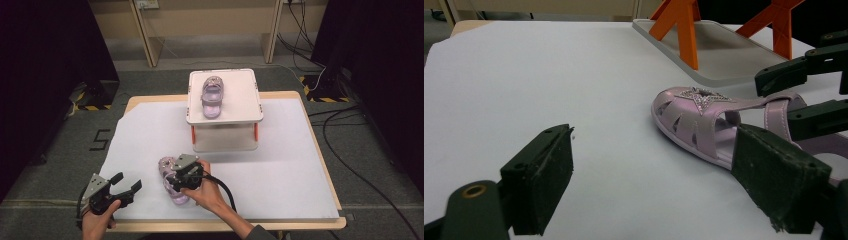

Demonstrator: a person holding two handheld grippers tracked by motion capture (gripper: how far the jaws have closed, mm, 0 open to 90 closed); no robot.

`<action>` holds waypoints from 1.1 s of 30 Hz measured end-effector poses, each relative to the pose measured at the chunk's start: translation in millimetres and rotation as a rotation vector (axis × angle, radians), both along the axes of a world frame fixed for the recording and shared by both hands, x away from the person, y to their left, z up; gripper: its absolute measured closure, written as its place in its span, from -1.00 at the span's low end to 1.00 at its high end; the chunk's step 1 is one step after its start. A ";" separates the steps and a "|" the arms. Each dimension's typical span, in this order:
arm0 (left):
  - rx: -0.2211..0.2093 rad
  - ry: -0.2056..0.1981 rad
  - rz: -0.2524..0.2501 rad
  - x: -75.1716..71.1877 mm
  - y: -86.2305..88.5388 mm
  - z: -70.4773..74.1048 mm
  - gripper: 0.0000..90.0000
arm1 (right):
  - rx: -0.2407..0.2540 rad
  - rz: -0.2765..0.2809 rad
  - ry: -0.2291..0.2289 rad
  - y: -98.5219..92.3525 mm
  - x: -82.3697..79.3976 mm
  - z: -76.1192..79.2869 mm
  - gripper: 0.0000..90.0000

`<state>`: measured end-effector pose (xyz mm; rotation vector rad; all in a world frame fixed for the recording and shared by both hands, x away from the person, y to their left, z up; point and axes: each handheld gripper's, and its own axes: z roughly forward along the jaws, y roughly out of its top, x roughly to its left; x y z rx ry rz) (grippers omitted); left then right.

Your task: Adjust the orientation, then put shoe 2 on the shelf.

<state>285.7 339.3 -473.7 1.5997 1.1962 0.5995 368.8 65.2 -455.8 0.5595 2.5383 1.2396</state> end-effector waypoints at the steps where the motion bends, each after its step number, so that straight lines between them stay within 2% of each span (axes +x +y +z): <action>1: 0.002 -0.002 -0.004 -0.5 -0.5 0.1 -0.63 | -0.010 -0.003 -0.002 1.0 0.3 -0.6 -0.04; 5: -0.003 -0.002 0.001 -1.3 0.7 -0.6 -0.63 | -0.034 0.001 -0.010 7.0 2.3 -5.0 0.06; 8: -0.007 -0.005 0.005 -1.3 1.3 -0.5 -0.63 | -0.037 0.012 -0.018 10.3 2.9 -6.9 0.36; 11: 0.001 -0.004 -0.002 -1.2 0.3 -0.4 -0.63 | -0.054 0.028 -0.058 11.0 1.7 -4.8 0.57; 14: -0.003 -0.004 -0.003 -0.9 0.3 -0.3 -0.63 | -0.075 0.034 -0.090 8.7 -1.1 -0.9 0.69; 18: 0.001 -0.008 -0.006 -0.7 -0.6 0.3 -0.63 | -0.048 0.044 -0.096 3.9 -4.0 5.0 0.76; 21: 0.002 -0.001 -0.005 -1.4 -0.4 -0.6 -0.63 | -0.017 0.057 -0.107 -1.7 -10.1 15.6 0.80; 27: 0.001 -0.005 -0.006 -1.6 -0.7 -0.4 -0.63 | -0.015 0.071 -0.132 -8.0 -18.1 25.6 0.80; 33: 0.004 -0.001 -0.004 -1.4 0.2 -0.6 -0.63 | 0.016 0.063 -0.137 -27.1 -25.1 37.9 0.80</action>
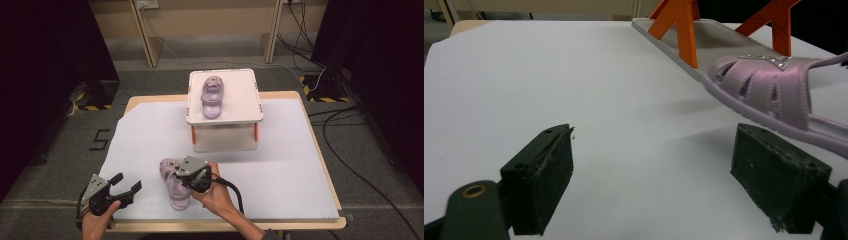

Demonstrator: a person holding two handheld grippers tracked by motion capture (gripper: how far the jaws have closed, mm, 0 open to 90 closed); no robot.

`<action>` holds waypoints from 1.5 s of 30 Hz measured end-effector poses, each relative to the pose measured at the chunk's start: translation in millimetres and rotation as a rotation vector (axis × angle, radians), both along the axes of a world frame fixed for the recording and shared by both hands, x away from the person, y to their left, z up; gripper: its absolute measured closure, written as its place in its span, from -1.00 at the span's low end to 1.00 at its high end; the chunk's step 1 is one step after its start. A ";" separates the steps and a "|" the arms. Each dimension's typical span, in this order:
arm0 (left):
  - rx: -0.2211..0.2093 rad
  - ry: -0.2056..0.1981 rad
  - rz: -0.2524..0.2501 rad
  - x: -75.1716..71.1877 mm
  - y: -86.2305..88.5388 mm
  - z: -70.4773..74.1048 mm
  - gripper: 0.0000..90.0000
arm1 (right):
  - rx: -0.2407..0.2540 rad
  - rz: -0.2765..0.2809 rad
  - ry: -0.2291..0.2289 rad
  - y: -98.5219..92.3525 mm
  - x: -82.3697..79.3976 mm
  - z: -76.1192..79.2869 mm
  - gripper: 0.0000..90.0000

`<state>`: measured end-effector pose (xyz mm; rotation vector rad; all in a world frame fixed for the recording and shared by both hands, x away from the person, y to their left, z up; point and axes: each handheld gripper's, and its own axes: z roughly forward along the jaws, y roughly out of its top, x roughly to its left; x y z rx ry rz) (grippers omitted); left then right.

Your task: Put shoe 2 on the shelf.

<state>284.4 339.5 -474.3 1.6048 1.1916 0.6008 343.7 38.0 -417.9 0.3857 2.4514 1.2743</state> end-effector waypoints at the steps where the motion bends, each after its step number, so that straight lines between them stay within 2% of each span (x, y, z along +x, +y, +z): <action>1: 0.000 0.001 0.000 0.0 0.0 0.0 -0.63 | 0.000 0.000 0.000 0.0 0.0 0.0 0.80; 3: -0.002 -0.004 0.001 0.0 -0.7 0.1 -0.63 | 0.009 -0.005 -0.008 -10.8 -3.1 5.5 0.80; 6: 0.000 -0.004 0.000 -0.4 -1.0 0.2 -0.63 | 0.015 -0.012 -0.006 -17.1 -4.7 8.8 0.80; 7: -0.001 -0.004 0.002 -0.5 -0.9 0.2 -0.63 | 0.029 -0.017 -0.002 -25.7 -5.6 13.2 0.80; 11: -0.002 -0.004 0.004 -0.3 -0.3 -0.2 -0.63 | 0.047 -0.028 0.010 -37.4 -7.4 19.0 0.80; 16: 0.001 -0.005 0.004 -0.6 -0.7 0.1 -0.63 | 0.092 -0.067 0.018 -67.2 -12.1 31.4 0.79; 18: 0.000 -0.006 0.006 -0.6 -0.6 0.2 -0.63 | 0.095 -0.070 0.010 -72.1 -12.3 33.4 0.79; 22: 0.003 -0.002 0.007 -0.4 -0.2 0.0 -0.63 | 0.113 -0.109 -0.011 -98.3 -16.3 45.7 0.79; 24: 0.003 -0.001 0.006 -0.3 -0.7 -0.2 -0.63 | 0.120 -0.117 -0.007 -102.0 -17.1 47.6 0.79; 26: 0.004 -0.003 0.008 -0.5 -0.5 0.0 -0.63 | 0.144 -0.135 -0.014 -118.1 -19.0 55.3 0.79; 28: 0.004 -0.002 0.009 -0.4 -0.3 -0.2 -0.63 | 0.148 -0.140 -0.016 -121.5 -19.3 57.1 0.79; 29: 0.004 0.000 0.010 -0.2 -0.4 -0.5 -0.63 | 0.157 -0.154 -0.028 -130.8 -20.4 62.8 0.79; 37: 0.006 0.001 0.012 0.2 -0.8 -1.1 -0.63 | 0.177 -0.198 -0.061 -155.2 -20.3 83.1 0.79; 45: 0.008 0.000 0.008 -0.1 -0.8 -0.9 -0.63 | 0.197 -0.236 -0.074 -171.9 -14.5 99.2 0.79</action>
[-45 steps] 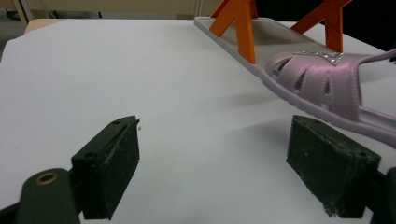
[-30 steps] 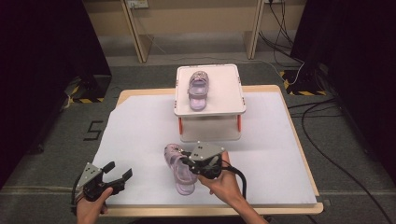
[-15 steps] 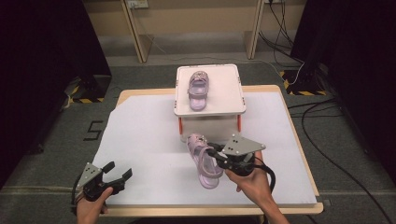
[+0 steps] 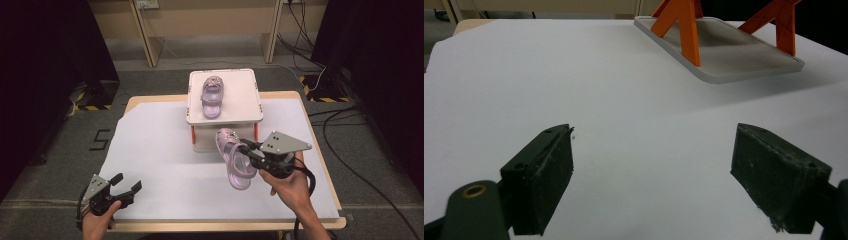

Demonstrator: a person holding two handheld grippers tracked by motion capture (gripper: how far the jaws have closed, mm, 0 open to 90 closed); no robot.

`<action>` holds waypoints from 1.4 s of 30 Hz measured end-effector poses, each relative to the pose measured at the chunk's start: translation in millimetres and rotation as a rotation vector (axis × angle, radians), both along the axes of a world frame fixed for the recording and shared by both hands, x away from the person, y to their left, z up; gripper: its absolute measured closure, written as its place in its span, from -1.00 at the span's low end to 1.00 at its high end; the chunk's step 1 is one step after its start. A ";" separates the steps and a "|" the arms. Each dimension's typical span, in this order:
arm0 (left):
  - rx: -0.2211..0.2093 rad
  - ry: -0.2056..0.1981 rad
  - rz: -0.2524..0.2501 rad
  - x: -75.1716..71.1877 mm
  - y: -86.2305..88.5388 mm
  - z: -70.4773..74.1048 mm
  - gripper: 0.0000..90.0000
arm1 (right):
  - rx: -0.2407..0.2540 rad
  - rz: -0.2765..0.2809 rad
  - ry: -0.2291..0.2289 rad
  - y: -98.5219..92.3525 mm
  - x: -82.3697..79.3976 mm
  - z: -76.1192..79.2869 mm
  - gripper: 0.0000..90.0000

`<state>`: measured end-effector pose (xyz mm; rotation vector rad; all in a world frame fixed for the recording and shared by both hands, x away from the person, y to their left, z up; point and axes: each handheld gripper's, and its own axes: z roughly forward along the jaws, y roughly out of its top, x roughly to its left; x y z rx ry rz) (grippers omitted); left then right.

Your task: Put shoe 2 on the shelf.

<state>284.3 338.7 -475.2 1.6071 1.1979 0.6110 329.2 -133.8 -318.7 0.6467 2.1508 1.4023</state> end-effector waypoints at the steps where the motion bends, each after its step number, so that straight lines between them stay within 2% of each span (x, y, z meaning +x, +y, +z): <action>1: -0.002 -0.001 0.002 0.1 0.0 0.0 -0.63 | -0.004 -0.013 -0.007 -4.8 3.3 6.3 0.79; 9: -0.001 0.001 0.004 0.2 -0.2 -0.3 -0.63 | 0.001 -0.048 -0.016 -11.8 16.6 20.7 0.79; 12: -0.001 0.000 0.005 0.2 0.1 -0.1 -0.63 | 0.000 -0.076 -0.033 -13.6 27.3 29.7 0.79; 17: -0.003 -0.001 0.002 0.4 -0.1 -0.2 -0.63 | -0.006 -0.092 -0.045 -12.2 38.6 36.3 0.79; 18: -0.003 -0.002 0.002 0.3 -0.1 -0.3 -0.63 | -0.019 -0.100 -0.051 -10.0 44.9 37.8 0.79; 26: -0.003 0.000 0.001 0.4 0.0 -0.3 -0.63 | -0.048 -0.123 -0.059 -4.2 69.1 39.2 0.79; 31: -0.004 0.001 0.002 0.5 0.1 -0.5 -0.63 | -0.050 -0.155 -0.037 -0.8 90.2 38.6 0.79; 32: -0.003 0.002 0.001 0.4 0.2 -0.5 -0.63 | -0.050 -0.155 -0.037 -0.8 90.2 38.6 0.79; 33: -0.004 0.001 0.000 0.4 0.0 -0.5 -0.63 | -0.064 -0.162 -0.035 0.9 98.4 38.0 0.79; 36: -0.007 0.002 0.001 0.6 0.2 -0.7 -0.63 | -0.067 -0.171 -0.034 2.6 104.3 37.2 0.79; 37: -0.007 0.002 0.000 0.6 0.2 -0.7 -0.63 | -0.096 -0.177 -0.050 4.3 111.3 36.5 0.79; 42: -0.004 0.003 -0.001 0.4 0.1 -0.7 -0.63 | -0.132 -0.200 -0.066 8.9 125.0 34.6 0.79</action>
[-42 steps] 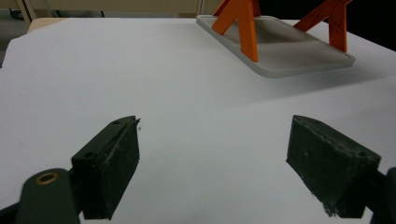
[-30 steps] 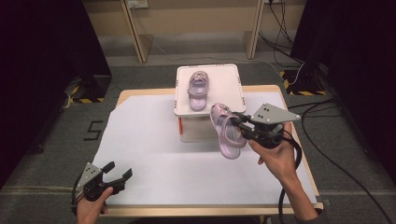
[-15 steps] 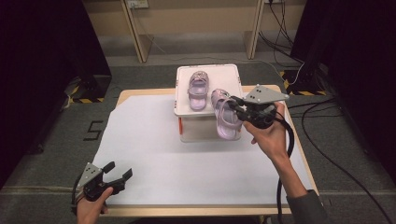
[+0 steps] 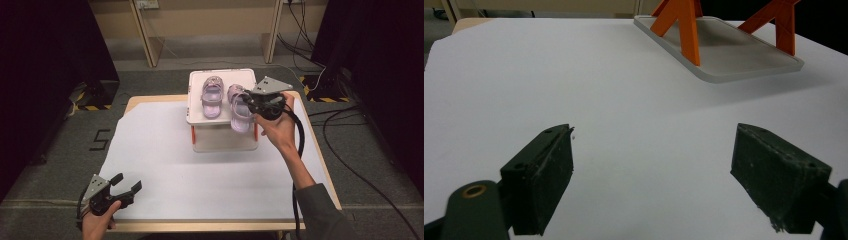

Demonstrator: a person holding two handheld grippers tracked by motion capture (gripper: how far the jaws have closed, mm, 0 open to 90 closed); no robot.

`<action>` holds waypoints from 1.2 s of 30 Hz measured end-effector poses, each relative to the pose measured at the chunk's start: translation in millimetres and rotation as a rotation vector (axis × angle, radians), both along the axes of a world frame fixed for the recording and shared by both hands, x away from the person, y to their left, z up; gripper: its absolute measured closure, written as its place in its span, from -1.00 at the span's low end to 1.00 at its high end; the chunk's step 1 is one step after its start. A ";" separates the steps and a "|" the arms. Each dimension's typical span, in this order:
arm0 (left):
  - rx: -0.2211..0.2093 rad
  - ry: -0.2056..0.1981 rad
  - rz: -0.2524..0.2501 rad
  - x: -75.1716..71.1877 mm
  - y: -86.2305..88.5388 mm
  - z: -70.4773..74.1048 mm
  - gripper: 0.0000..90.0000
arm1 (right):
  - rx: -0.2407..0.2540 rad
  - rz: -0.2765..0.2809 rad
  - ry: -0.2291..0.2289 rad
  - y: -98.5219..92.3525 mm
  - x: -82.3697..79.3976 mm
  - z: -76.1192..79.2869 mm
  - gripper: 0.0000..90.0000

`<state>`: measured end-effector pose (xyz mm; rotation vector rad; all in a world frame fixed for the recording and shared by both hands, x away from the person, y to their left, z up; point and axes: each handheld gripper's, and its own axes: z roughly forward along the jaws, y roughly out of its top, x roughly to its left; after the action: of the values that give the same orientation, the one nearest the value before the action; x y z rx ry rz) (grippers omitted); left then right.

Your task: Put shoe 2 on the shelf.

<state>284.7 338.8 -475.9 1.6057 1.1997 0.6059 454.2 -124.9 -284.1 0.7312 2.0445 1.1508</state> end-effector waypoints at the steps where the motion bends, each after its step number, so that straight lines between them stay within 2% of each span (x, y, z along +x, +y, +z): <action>1: 0.000 0.000 0.000 0.0 0.1 0.1 -0.63 | -0.009 -0.005 -0.003 1.3 6.8 -0.4 0.79; 5: -0.002 0.000 0.000 0.2 0.4 0.0 -0.63 | -0.009 -0.017 -0.004 3.6 15.1 -1.2 0.79; 7: -0.002 -0.001 -0.001 0.1 0.3 0.1 -0.63 | -0.024 -0.026 -0.009 6.4 25.9 -2.3 0.79; 11: -0.003 -0.001 -0.002 -0.1 0.3 0.1 -0.63 | -0.045 -0.039 -0.017 9.7 35.3 -2.8 0.79; 21: -0.007 -0.001 -0.004 -0.2 0.0 0.3 -0.63 | -0.042 -0.062 -0.005 14.9 56.4 -9.5 0.79; 36: -0.007 -0.001 -0.006 -0.6 0.3 0.8 -0.63 | -0.067 -0.076 -0.009 22.9 73.6 -16.1 0.78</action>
<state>284.1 339.1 -475.1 1.6027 1.1947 0.5985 527.8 -102.1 -300.2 0.7626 2.0205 1.0367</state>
